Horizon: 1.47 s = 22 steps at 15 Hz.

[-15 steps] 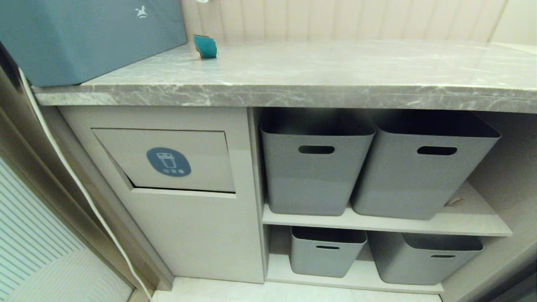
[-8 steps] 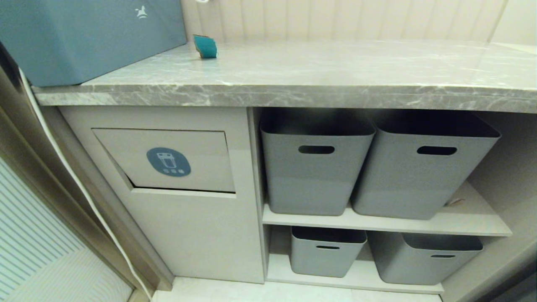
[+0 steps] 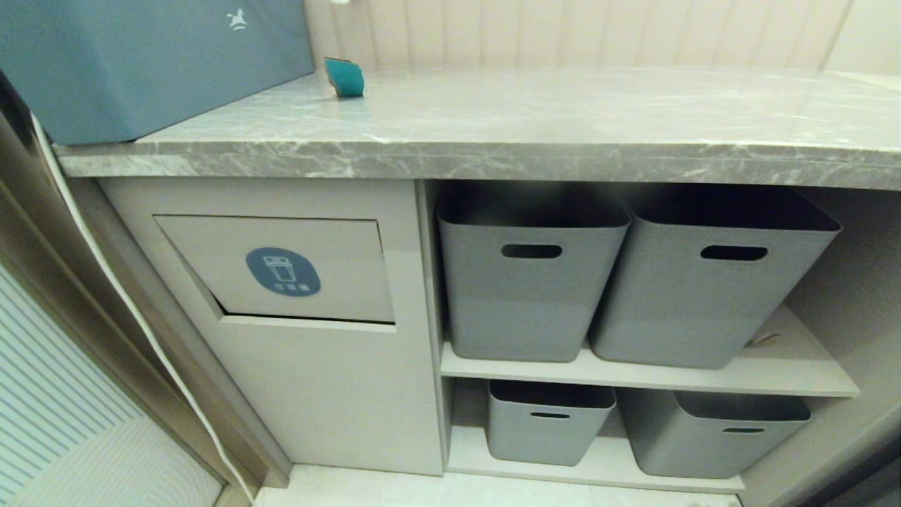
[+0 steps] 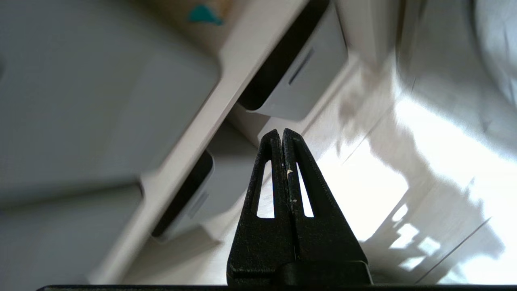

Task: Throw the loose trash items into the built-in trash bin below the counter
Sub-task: Pick up the garbage

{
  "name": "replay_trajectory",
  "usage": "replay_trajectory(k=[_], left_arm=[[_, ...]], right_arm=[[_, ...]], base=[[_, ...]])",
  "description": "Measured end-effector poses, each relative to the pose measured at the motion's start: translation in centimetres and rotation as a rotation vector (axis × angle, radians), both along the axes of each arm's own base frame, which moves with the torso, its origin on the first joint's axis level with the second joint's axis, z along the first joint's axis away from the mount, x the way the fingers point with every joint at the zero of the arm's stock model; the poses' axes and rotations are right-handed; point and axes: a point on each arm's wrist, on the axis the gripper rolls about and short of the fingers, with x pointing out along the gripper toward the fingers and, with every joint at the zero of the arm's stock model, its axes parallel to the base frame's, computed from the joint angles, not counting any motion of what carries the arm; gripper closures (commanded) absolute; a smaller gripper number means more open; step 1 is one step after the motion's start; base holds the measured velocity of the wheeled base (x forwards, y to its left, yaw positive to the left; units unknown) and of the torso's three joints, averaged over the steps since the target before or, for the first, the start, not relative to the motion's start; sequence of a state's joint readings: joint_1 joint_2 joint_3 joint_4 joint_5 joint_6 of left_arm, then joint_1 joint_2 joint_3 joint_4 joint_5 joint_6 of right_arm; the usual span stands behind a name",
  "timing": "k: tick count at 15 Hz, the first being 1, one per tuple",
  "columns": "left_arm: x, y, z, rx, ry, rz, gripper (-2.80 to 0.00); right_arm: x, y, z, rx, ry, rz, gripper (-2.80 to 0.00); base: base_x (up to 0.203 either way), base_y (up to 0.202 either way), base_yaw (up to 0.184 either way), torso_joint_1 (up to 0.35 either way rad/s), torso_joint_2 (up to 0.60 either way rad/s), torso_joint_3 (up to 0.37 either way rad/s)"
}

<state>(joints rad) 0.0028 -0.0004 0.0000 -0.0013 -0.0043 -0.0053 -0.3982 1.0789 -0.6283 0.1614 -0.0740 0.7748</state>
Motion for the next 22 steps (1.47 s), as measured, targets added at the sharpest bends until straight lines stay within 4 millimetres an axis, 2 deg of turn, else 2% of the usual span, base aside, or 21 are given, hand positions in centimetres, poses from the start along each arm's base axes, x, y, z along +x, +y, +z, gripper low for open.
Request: replay_trajectory(k=[2,5,6,7,8,10,13,17,22], left_arm=[[0.0,0.0,0.0,0.0,0.0,0.0,0.0],[0.0,0.0,0.0,0.0,0.0,0.0,0.0],[0.0,0.0,0.0,0.0,0.0,0.0,0.0],[0.0,0.0,0.0,0.0,0.0,0.0,0.0],[0.0,0.0,0.0,0.0,0.0,0.0,0.0],[0.0,0.0,0.0,0.0,0.0,0.0,0.0],[0.0,0.0,0.0,0.0,0.0,0.0,0.0],[0.0,0.0,0.0,0.0,0.0,0.0,0.0],[0.0,0.0,0.0,0.0,0.0,0.0,0.0]], right_arm=[[3.6,-3.0,-1.5,0.146,0.019,-0.064,0.0],[7.9,-8.0,-3.2,0.365,-0.018,-0.058,0.0],[9.0,-9.6,-3.7,0.438,-0.04,-0.028,-2.66],[10.0,-11.0,-4.1,0.512,-0.063,0.019,-2.8],[10.6,-11.8,-4.5,0.574,-0.077,0.064,-2.8],[11.1,-12.2,-5.3,0.697,-0.058,0.131,-2.8],[12.0,-11.2,-5.9,0.755,-0.023,0.188,-2.8],[14.3,-11.1,-6.3,0.681,-0.042,0.217,-2.8],[17.8,-12.3,-7.7,0.553,-0.001,0.106,-2.8]], base=[[0.0,0.0,0.0,0.0,0.0,0.0],[0.0,0.0,0.0,0.0,0.0,0.0],[0.0,0.0,0.0,0.0,0.0,0.0],[0.0,0.0,0.0,0.0,0.0,0.0],[0.0,0.0,0.0,0.0,0.0,0.0],[0.0,0.0,0.0,0.0,0.0,0.0],[0.0,0.0,0.0,0.0,0.0,0.0],[0.0,0.0,0.0,0.0,0.0,0.0],[0.0,0.0,0.0,0.0,0.0,0.0]])
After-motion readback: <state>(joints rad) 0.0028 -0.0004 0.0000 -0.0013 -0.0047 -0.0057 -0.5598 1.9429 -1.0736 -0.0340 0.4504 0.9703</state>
